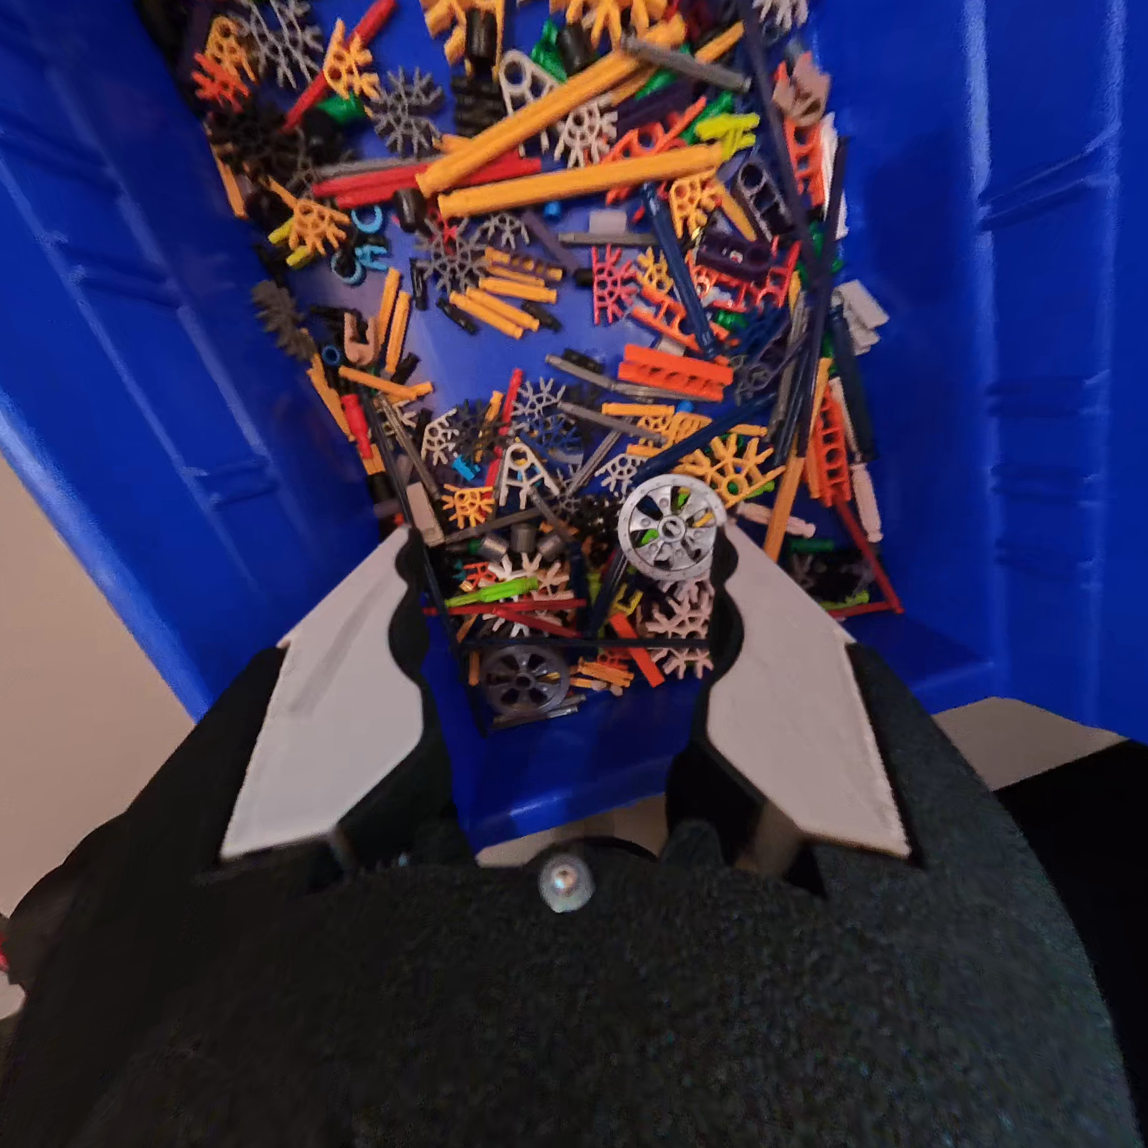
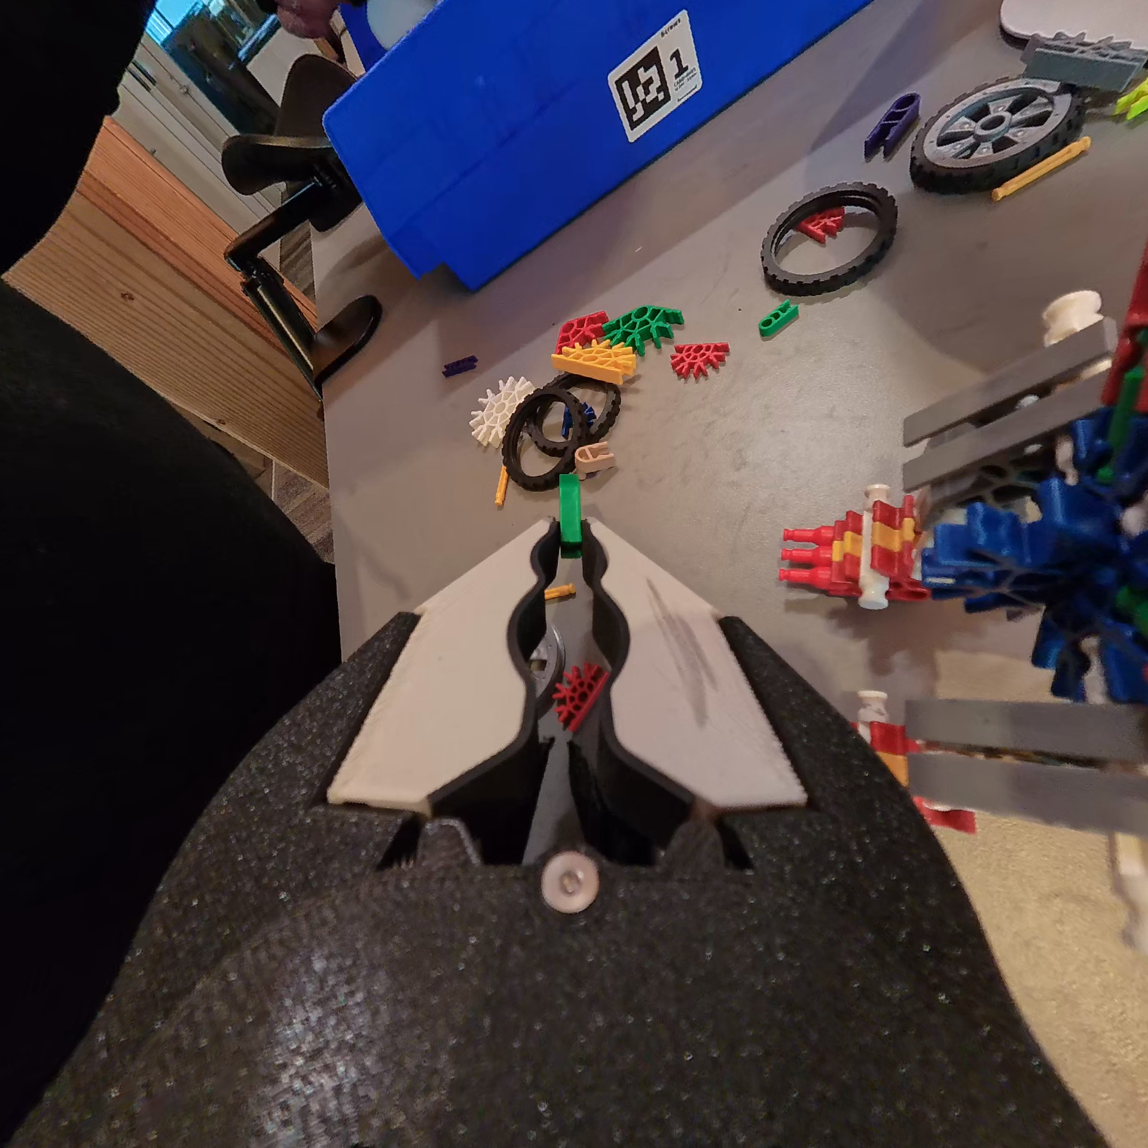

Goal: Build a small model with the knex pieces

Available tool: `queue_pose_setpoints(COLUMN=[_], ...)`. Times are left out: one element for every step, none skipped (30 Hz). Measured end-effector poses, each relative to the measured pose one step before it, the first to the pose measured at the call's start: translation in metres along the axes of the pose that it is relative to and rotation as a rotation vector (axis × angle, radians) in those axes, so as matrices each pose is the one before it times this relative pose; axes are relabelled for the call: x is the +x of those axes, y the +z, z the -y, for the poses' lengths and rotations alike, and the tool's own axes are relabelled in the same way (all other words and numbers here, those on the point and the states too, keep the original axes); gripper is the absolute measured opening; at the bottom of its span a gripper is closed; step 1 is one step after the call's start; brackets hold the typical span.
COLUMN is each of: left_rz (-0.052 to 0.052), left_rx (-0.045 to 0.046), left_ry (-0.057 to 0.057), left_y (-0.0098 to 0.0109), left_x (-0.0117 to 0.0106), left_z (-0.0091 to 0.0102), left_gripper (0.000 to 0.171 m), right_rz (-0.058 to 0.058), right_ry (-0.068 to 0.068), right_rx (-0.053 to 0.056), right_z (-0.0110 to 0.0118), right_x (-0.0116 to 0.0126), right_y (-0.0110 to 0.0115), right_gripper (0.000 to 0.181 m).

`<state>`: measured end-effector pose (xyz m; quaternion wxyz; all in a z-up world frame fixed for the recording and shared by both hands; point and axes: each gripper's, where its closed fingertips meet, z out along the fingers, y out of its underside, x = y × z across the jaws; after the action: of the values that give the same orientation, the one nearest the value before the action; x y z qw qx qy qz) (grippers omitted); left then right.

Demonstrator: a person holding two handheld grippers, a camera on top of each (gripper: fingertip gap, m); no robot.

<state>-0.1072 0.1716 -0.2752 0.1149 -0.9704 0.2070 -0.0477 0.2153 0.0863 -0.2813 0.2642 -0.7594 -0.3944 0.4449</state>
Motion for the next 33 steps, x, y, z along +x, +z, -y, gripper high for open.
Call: queue_pose_setpoints(left_rz=[0.0059,0.0129,0.0015,0.0063,0.04,0.0398,0.0089,0.0117,0.0389,0.0357,0.0357,0.0417,0.0203,0.0123,0.0279,0.0226,0.01,0.013,0.0165,0.0067,-0.0036,0.0036,0.0022,-0.0099,0.0066,0.0021,-0.0022,0.0014,0.0091,0.0105,0.0064,-0.0025,-0.0198], left_rx=[-0.018,0.0092,0.01462,0.00722,0.00497,0.01034,0.01716,0.011,-0.00666,-0.01187,-0.00453,-0.00022,-0.00544,-0.01219,-0.01527,-0.01385,-0.00987,-0.01214,-0.01663,-0.01001,-0.00356,-0.00528,-0.01489,-0.01495,-0.00787,-0.00613,-0.00441,-0.00271,0.00101,0.00258,0.00451,0.00477,0.00306], left_ry=[0.0105,0.0081,-0.0001,0.0088,0.0168,0.0197,0.0171,0.0095,0.0146,0.0291,0.032,0.0222,0.0172,0.0169,0.0181,0.0148,0.0112,0.0101,0.0068,0.0063,0.0061,0.002,0.0046,0.0056,-0.0006,-0.0043,-0.0017,-0.0031,-0.0025,0.0022,0.0018,0.0008,0.0016], left_y=[0.0021,0.00115,0.00055,0.00036,0.00078,0.00126,0.00238,0.00354,0.00417,0.0034,0.0023,0.00228,0.00294,0.00325,0.00342,0.00344,0.00265,0.00252,0.0025,0.00182,0.00135,0.00147,0.00189,0.00197,0.00133,0.00048,0.00017,0.00025,0.00024,0.00029,-0.00015,-0.00074,-0.00124], left_x=[-0.00024,-0.00138,-0.00008,-0.00051,-0.00515,-0.00507,-0.00066,-0.00201,-0.00618,-0.00459,-0.00398,-0.00556,-0.00309,-0.002,-0.00435,-0.00356,-0.00154,-0.00187,-0.00244,-0.00091,0.00092,-0.00053,-0.00033,0.00166,-0.00103,-0.0009,-0.00054,-0.00114,-0.00196,-0.00145,-0.00058,0.00085,0.00353], left_z=[-0.00322,0.00165,0.00313,0.00279,0.00358,0.00539,0.00682,0.00609,0.0034,0.00259,0.00393,0.00435,0.00275,0.00117,0.00003,-0.00037,-0.00033,-0.0009,-0.00174,-0.00082,0.00025,0.00019,-0.00137,-0.00176,-0.00043,-0.00018,-0.00019,-0.00007,0.00013,0.00005,0.00035,0.00046,0.00033], left_gripper=[0.091,0.091,0.091,0.088,0.083,0.075,0.066,0.061,0.058,0.049,0.041,0.038,0.034,0.026,0.023,0.023,0.019,0.016,0.015,0.014,0.012,0.011,0.011,0.009,0.009,0.009,0.009,0.008,0.004,0.002,0.0,0.0,0.0], right_rz=[0.0002,0.0,0.0001,0.0002,0.0003,0.0004,0.0005,0.0005,0.0003,0.0001,-0.0002,-0.0001,0.0,0.0001,0.0002,0.0004,0.0007,0.0007,0.0009,0.001,0.001,0.0011,0.0014,0.0013,0.0013,0.0013,0.0012,0.0014,0.0015,0.0013,0.0012,0.0012,0.0012], right_ry=[-0.0001,-0.0005,-0.0004,-0.0001,-0.0001,-0.0005,-0.0011,-0.0011,-0.0007,-0.0007,-0.0007,-0.0008,-0.0009,-0.0008,-0.0006,-0.0005,-0.0004,-0.0002,-0.0001,-0.0003,-0.0006,-0.0003,-0.0002,-0.0004,-0.0005,-0.0006,-0.0009,-0.0009,-0.0009,-0.001,-0.0008,-0.0007,-0.001], right_rx=[0.0007,0.0009,0.0007,0.0006,0.0006,0.0005,0.0004,0.0007,0.0016,0.0024,0.0025,0.0022,0.0026,0.0039,0.0048,0.0051,0.0048,0.0042,0.0036,0.0035,0.0038,0.0038,0.0037,0.0035,0.0032,0.0031,0.0029,0.0023,0.0023,0.003,0.0031,0.0026,0.0025], right_z=[0.00013,0.00011,0.00009,0.00004,0.00006,0.00007,0.00002,0.0001,0.00017,0.00024,0.00025,0.00025,0.00038,0.00045,0.00052,0.00056,0.00052,0.00056,0.00041,0.00039,0.00046,0.00044,0.00043,0.00051,0.00035,0.00038,0.00034,0.00017,0.00026,0.00035,0.00033,0.0003,0.0002], right_x=[-0.00003,-0.00007,-0.00009,0.00001,-0.00013,-0.00002,-0.00021,-0.00023,-0.00007,-0.00011,-0.00007,-0.0001,-0.00016,-0.00009,-0.00006,-0.0001,-0.00014,-0.00014,-0.00013,-0.00013,-0.00023,-0.00014,-0.00018,-0.00024,-0.00027,-0.00017,-0.00025,-0.00024,-0.0003,-0.00027,-0.00024,-0.00028,-0.00021], right_y=[-0.00009,-0.00008,-0.00009,-0.00005,-0.0001,0.00003,-0.00003,-0.00014,-0.00012,-0.00029,-0.00028,-0.00021,-0.00023,-0.00041,-0.00052,-0.0005,-0.00053,-0.00038,-0.00038,-0.00039,-0.00042,-0.00037,-0.00038,-0.00034,-0.00033,-0.00033,-0.00026,-0.00026,-0.0003,-0.00025,-0.00034,-0.00028,-0.00025], right_gripper=[0.006,0.006,0.006,0.006,0.006,0.006,0.006,0.006,0.006,0.006,0.006,0.006,0.006,0.006,0.006,0.006,0.006,0.006,0.006,0.006,0.006,0.006,0.006,0.006,0.006,0.006,0.006,0.006,0.006,0.006,0.006,0.006,0.006])
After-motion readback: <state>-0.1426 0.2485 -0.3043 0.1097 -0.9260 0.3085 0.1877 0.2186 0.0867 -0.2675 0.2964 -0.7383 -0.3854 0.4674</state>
